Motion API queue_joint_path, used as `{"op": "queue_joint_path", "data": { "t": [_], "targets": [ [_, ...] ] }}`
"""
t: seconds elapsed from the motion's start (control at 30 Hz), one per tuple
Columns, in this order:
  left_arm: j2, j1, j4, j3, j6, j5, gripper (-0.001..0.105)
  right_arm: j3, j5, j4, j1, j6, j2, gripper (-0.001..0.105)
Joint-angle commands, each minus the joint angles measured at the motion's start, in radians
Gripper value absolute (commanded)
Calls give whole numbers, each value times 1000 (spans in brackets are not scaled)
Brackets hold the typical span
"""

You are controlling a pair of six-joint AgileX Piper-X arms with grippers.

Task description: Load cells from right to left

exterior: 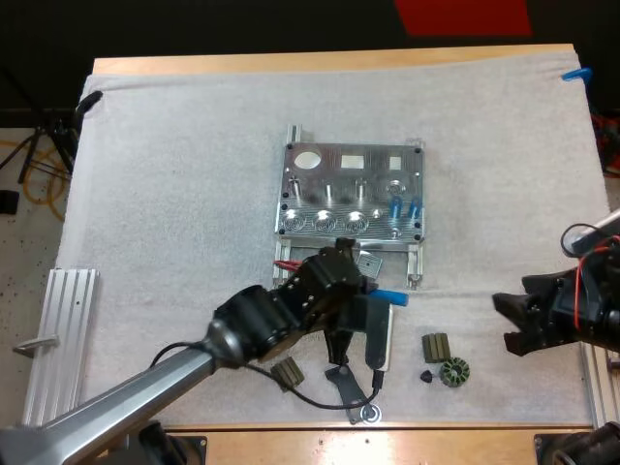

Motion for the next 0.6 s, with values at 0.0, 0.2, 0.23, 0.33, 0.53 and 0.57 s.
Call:
{"op": "queue_joint_path", "data": {
  "t": [0.0, 0.2, 0.23, 0.33, 0.53, 0.57],
  "targets": [
    [-36, -6, 18, -6, -54, -10, 0, -2, -60, -21, 3, 36, 12, 57],
    [-134, -6, 59, -6, -146, 60, 0, 33, -213, -112, 3, 145, 57, 59],
    [-140, -6, 63, -6, -150, 75, 0, 37, -224, -118, 3, 155, 61, 59],
    [-175, -6, 82, -6, -161, 126, 0, 56, -290, -161, 3, 214, 87, 59],
    [-194, -6, 83, -6, -161, 237, 0, 93, -409, -200, 3, 304, 137, 59],
    [-194, -6, 83, -6, -161, 241, 0, 95, -424, -199, 3, 304, 146, 59]
  ]
}}
